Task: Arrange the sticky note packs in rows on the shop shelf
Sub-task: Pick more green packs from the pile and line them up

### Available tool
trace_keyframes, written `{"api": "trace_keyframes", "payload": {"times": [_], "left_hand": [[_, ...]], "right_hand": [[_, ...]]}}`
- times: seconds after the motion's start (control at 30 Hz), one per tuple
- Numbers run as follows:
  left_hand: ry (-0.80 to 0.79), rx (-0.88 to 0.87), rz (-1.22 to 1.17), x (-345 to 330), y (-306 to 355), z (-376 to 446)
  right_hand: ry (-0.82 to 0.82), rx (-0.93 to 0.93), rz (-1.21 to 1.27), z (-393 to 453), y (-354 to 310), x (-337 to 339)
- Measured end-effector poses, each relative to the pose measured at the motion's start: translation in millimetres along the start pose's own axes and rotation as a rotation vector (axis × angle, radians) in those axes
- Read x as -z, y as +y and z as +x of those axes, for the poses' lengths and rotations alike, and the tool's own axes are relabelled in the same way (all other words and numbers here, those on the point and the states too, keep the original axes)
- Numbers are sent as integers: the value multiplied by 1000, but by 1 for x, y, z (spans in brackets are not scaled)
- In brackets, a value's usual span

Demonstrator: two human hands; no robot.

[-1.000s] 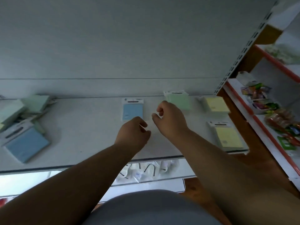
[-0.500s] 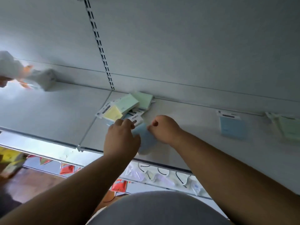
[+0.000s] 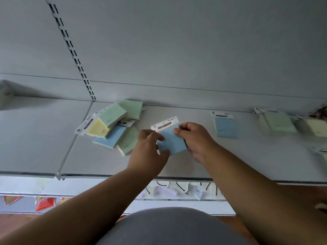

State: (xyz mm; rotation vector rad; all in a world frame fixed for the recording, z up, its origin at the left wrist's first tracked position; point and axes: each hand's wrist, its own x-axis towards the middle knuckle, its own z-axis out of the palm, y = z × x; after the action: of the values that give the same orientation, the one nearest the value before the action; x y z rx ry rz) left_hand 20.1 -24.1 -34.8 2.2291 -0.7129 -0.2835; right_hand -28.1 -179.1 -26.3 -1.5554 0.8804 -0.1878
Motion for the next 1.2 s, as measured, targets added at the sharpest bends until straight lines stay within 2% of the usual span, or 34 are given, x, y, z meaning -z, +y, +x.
{"api": "trace_keyframes", "payload": {"times": [0.2, 0.33, 0.43, 0.53, 0.67, 0.83, 1.0, 1.2], "left_hand": [[-297, -134, 54, -70, 65, 10], [-342, -223, 162, -114, 104, 6], [-341, -210, 239, -136, 118, -1], [-292, -179, 281, -146, 124, -6], [-177, -119, 212, -141, 125, -14], [-31, -45, 182, -115, 102, -30], [75, 5, 171, -66, 61, -25], [268, 61, 180, 19, -10, -4]], "right_hand": [[230, -23, -371, -10, 33, 106], [255, -73, -554, -16, 41, 164], [201, -58, -821, -17, 47, 186], [223, 24, -985, -16, 49, 190], [195, 224, -951, -22, 45, 180], [60, 403, -842, -25, 38, 142], [-95, 465, -747, -25, 20, 77], [-120, 455, -605, -16, -7, -30]]}}
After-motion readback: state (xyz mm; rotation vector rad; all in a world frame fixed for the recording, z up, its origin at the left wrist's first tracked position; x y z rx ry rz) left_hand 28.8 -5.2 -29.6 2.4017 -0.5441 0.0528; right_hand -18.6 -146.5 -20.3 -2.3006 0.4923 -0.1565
